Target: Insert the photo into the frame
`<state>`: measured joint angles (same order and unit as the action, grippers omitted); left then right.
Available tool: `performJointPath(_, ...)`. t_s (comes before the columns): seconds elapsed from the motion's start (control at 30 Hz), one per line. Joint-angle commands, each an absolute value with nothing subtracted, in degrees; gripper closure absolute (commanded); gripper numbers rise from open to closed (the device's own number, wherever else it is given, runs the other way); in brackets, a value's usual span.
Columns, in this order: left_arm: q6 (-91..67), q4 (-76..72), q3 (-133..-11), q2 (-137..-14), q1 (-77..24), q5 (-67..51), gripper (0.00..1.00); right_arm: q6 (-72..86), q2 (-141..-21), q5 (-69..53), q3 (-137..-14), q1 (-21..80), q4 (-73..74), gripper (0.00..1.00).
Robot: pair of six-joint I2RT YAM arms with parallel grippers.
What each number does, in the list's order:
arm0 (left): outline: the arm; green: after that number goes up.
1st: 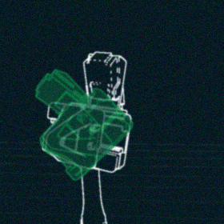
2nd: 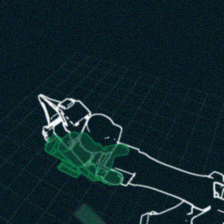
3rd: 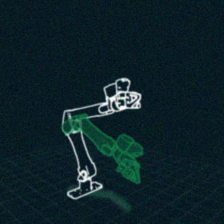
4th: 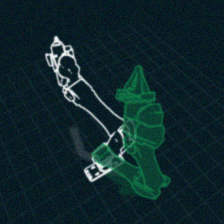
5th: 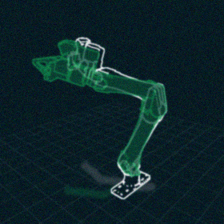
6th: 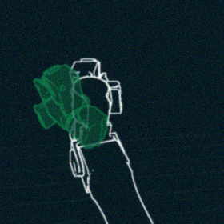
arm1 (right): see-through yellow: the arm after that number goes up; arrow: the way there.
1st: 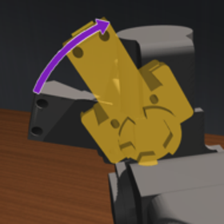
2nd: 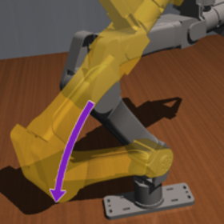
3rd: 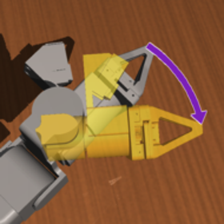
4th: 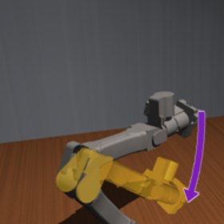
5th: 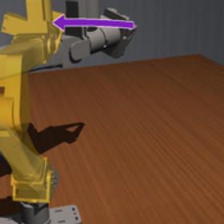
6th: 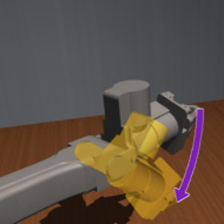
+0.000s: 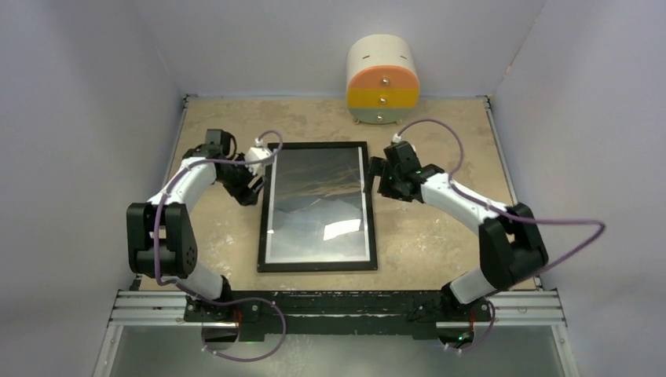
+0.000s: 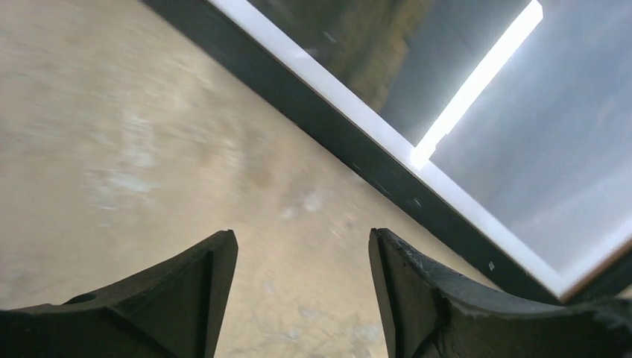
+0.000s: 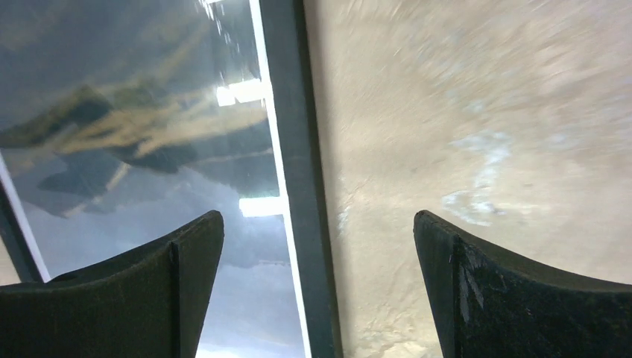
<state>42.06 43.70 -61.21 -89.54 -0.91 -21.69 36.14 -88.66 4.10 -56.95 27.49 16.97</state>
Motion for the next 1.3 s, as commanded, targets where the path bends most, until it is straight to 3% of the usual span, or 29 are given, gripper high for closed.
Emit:
performJointPath(0.0,30.0,32.9,-64.5,-86.6,4.2,-28.7,0.3,33.8,-77.8,20.2,-54.2,25.4,14.1,0.01)
performJointPath(0.13,16.8,11.5,-54.9,-82.6,7.3,-27.1,0.27,34.6,-72.1,42.7,-45.3,24.6,6.3,0.01)
performJointPath(0.2,14.3,1.0,-48.8,-80.5,7.7,-26.9,0.18,28.4,-70.1,47.8,-36.5,24.4,-7.3,0.01)
performJointPath(0.37,11.4,-22.4,-36.0,-78.8,7.7,-26.3,0.13,16.7,-71.7,57.6,-24.6,23.7,-31.4,0.01)
performJointPath(0.47,10.2,-31.7,-30.8,-78.9,7.8,-26.0,0.12,15.8,-70.2,56.4,-20.3,21.2,-38.6,0.01)
performJointPath(0.6,9.2,-46.7,-22.5,-78.8,7.7,-24.8,0.1,11.4,-68.4,52.0,-9.9,18.3,-61.1,0.01)
performJointPath(0.97,3.9,-68.7,-15.5,-87.5,7.4,-24.2,0.06,9.5,-82.6,41.6,-10.6,11.7,-78.2,0.01)
performJointPath(1.07,4.0,-80.4,-11.8,-91.8,6.6,-24.9,0.05,4.5,-86.5,38.5,-7.1,11.3,-92.3,0.01)
performJointPath(1.2,10.6,-83.9,-10.0,-94.3,-1.5,-15.6,0.05,3.0,-89.7,29.2,-0.9,11.3,-106.2,0.01)
performJointPath(1.27,10.5,-73.7,-13.7,-92.0,-2.0,-11.9,0.05,-0.9,-94.7,26.9,-2.9,11.5,-109.0,0.01)
